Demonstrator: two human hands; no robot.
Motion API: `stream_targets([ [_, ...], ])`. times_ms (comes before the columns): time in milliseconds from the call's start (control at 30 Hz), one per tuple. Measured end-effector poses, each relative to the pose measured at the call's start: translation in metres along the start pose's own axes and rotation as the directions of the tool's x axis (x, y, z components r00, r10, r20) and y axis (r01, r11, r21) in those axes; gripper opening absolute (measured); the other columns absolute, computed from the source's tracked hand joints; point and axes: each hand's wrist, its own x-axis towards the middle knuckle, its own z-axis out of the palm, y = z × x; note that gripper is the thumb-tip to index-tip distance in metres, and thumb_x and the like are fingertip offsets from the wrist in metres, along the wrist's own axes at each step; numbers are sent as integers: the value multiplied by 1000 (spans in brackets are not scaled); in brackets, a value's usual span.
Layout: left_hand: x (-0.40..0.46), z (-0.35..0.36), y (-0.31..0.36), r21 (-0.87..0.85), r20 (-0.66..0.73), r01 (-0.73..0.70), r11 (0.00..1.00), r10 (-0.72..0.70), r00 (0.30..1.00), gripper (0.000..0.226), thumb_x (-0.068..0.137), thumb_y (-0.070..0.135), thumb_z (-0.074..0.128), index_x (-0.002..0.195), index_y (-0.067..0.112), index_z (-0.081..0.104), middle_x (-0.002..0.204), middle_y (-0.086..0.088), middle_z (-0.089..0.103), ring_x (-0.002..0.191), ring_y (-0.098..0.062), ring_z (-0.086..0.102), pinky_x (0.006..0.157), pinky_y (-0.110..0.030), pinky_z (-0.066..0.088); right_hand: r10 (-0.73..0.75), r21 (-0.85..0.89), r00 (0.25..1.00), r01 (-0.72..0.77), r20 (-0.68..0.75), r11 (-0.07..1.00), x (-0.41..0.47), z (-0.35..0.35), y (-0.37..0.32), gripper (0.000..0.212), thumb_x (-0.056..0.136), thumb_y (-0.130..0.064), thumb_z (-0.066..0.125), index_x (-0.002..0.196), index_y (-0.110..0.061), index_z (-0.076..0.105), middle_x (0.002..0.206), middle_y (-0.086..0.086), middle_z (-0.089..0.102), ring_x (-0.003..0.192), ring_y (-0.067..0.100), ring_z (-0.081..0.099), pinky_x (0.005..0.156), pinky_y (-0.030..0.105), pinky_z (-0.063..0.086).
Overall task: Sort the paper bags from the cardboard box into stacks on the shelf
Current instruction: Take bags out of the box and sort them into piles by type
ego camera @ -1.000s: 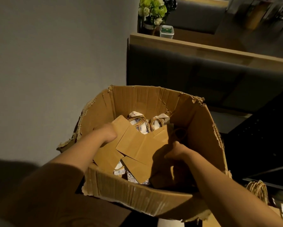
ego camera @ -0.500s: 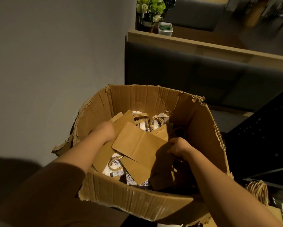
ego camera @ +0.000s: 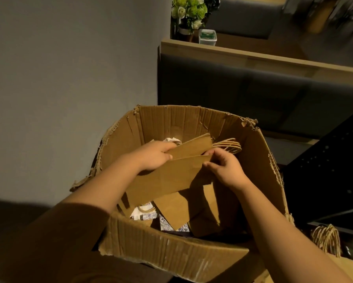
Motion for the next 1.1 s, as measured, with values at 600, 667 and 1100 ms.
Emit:
stream_targets([
  [600, 35, 31, -17, -220, 172, 316, 923, -282, 944, 32, 95, 24, 59, 126, 27, 53, 122, -1, 62, 105, -19, 58, 90, -33, 46, 817, 160, 573, -814, 64, 558, 9, 6, 41, 11, 98, -14, 46, 105, -6, 47, 96, 14, 56, 81, 28, 57, 70, 38, 50],
  [667, 42, 38, -14, -213, 246, 350, 912, -297, 923, 44, 95, 25, 59, 138, 27, 48, 130, -1, 58, 112, -21, 55, 94, -32, 43, 864, 25, 458, -886, 210, 463, 8, 17, 46, 26, 100, -15, 39, 124, -6, 43, 101, 18, 55, 87, 33, 59, 72, 40, 53],
  [1100, 70, 66, -23, -110, 349, 432, 895, -372, 860, 60, 71, 38, 62, 127, 17, 53, 119, -7, 63, 105, -26, 61, 101, -43, 46, 877, 358, 411, -881, 250, 311, 9, 4, 70, 28, 90, -26, 61, 113, -9, 56, 106, 13, 60, 93, 25, 60, 73, 37, 48],
])
